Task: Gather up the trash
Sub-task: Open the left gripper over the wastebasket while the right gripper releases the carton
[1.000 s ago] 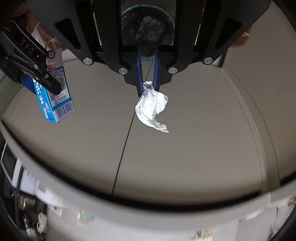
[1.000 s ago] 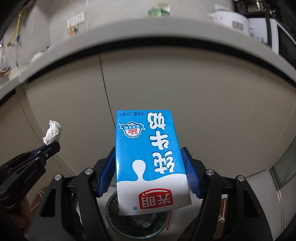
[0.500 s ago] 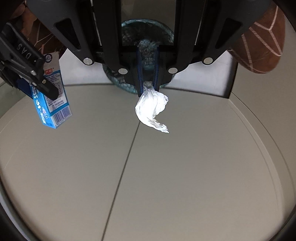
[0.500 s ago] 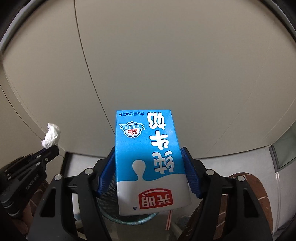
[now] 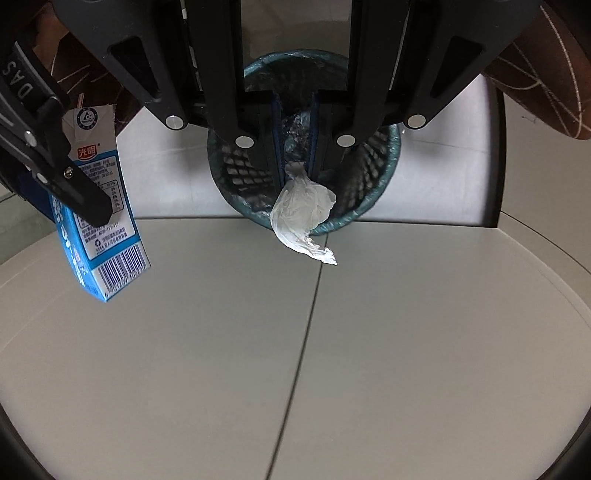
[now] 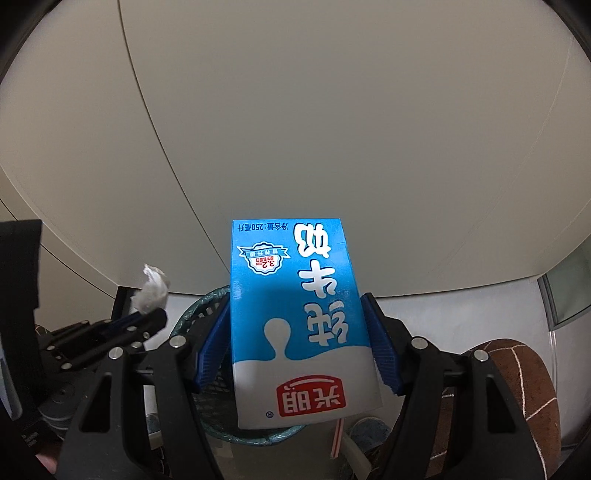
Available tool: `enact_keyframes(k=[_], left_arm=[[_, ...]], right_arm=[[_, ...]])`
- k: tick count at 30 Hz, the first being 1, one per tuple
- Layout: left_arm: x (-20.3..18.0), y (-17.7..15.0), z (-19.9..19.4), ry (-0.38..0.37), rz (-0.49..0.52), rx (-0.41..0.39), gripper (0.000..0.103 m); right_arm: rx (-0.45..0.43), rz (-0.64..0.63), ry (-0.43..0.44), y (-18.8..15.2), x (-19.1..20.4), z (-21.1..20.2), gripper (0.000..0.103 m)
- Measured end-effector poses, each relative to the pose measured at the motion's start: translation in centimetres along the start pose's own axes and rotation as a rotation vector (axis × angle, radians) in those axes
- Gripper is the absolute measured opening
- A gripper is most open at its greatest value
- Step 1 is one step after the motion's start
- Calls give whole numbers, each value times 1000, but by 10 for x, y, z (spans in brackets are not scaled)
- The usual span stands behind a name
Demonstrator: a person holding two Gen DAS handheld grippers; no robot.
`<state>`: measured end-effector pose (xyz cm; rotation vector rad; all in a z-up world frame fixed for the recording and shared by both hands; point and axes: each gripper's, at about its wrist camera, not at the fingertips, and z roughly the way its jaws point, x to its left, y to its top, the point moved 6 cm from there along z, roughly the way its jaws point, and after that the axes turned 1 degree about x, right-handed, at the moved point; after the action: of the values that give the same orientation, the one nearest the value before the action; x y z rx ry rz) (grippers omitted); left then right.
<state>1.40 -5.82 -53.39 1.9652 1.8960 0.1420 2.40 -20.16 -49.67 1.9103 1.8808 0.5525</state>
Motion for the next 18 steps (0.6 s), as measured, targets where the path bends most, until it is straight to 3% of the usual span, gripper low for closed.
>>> enact_keyframes(k=[4, 8, 11, 18], left_arm=[[-7, 0, -1, -1, 22, 2, 18], [-8, 2, -2, -5, 13, 0, 38], [-8, 1, 6, 5, 13, 1, 46], [0, 6, 0, 80, -23, -27, 75]], right_arm=[[8, 4, 12, -1, -6, 4, 64], [11, 10, 18, -1, -14, 7, 64], [14, 20, 22, -1, -19, 6, 64], [24, 1, 52, 1, -16, 11, 65]])
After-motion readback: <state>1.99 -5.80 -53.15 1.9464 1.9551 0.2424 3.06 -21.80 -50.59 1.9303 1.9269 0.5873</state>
